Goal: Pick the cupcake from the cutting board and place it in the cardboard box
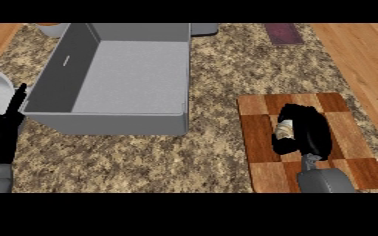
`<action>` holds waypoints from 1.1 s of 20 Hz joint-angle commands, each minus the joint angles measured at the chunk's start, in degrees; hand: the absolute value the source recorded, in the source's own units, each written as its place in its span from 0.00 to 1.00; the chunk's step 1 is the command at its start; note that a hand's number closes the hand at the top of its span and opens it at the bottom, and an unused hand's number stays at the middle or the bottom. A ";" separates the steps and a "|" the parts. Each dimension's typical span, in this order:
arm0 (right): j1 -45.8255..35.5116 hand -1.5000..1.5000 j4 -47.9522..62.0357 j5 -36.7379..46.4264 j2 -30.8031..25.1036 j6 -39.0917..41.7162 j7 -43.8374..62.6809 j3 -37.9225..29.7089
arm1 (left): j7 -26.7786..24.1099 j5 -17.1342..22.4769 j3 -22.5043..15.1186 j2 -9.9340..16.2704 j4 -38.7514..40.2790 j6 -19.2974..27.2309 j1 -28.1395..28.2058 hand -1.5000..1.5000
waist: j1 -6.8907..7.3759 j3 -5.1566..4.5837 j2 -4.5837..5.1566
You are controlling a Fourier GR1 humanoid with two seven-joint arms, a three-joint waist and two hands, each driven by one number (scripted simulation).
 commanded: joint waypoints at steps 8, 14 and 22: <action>-14.45 1.00 -12.23 22.90 7.66 1.58 35.74 20.17 | 0.05 -0.87 -2.33 -1.14 0.46 -0.69 -2.33 0.50 | 5.65 0.68 1.72; -31.60 1.00 -9.26 18.56 7.71 5.13 56.61 27.82 | -0.28 -1.32 -4.64 -2.43 0.88 -1.79 -4.85 0.50 | 9.59 1.05 3.11; -46.03 1.00 1.49 11.81 7.70 0.37 62.81 22.50 | 0.17 -1.69 -5.71 -2.23 1.10 -3.15 -7.57 0.50 | 11.99 1.14 3.84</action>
